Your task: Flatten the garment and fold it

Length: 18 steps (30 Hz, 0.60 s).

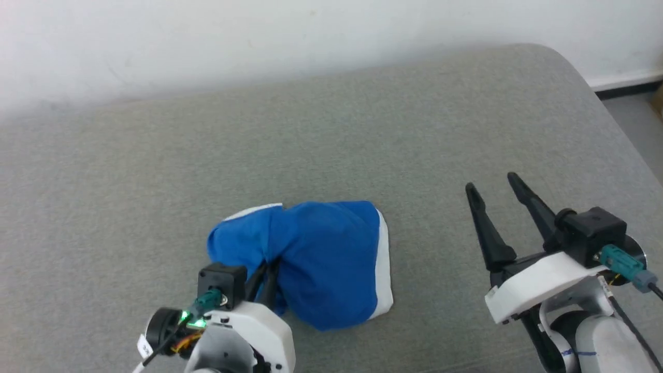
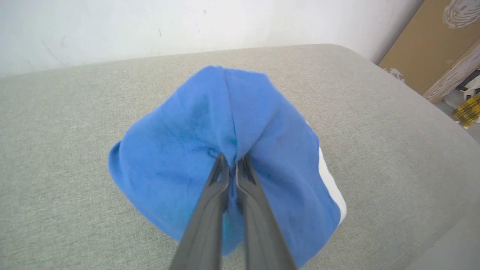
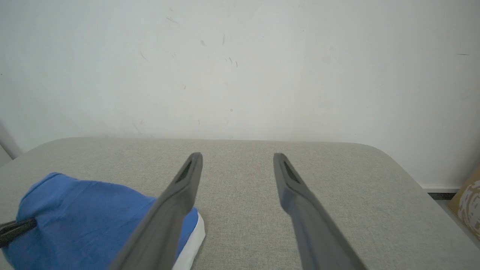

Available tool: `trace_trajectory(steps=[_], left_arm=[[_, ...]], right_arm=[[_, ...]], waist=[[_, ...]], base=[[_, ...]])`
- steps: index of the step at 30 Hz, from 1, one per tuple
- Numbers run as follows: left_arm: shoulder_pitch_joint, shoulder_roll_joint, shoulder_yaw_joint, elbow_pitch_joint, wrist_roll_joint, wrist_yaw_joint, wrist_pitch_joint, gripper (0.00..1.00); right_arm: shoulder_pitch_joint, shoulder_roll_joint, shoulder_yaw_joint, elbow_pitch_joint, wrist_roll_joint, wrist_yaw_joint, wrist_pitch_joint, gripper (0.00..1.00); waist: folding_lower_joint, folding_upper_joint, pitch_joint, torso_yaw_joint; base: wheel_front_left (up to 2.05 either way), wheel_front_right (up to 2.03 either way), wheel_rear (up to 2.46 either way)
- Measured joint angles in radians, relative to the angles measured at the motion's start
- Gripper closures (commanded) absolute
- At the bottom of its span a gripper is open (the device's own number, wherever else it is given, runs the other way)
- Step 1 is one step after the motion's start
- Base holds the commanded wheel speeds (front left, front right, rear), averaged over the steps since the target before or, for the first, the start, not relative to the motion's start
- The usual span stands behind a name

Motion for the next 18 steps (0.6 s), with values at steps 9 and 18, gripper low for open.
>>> trace_trajectory(steps=[9,18], left_arm=[[-0.113,0.056,0.047,-0.141,0.002,-0.043,-0.037,0.00],[-0.081,0.161,0.208,-0.150,0.021,0.008,-0.114,0.00]], right_arm=[[0.009,0.000,-0.021,-0.016,-0.004,0.000,0.020,0.00],[0.021,0.000,-0.028,-0.033,-0.010,0.000,0.039,0.00]], waist=[[0.0001,0.0001,-0.008,0.074],[0.0002,0.0000,-0.015,0.130]], base=[[0.00,0.00,0.00],[0.00,0.00,0.00]])
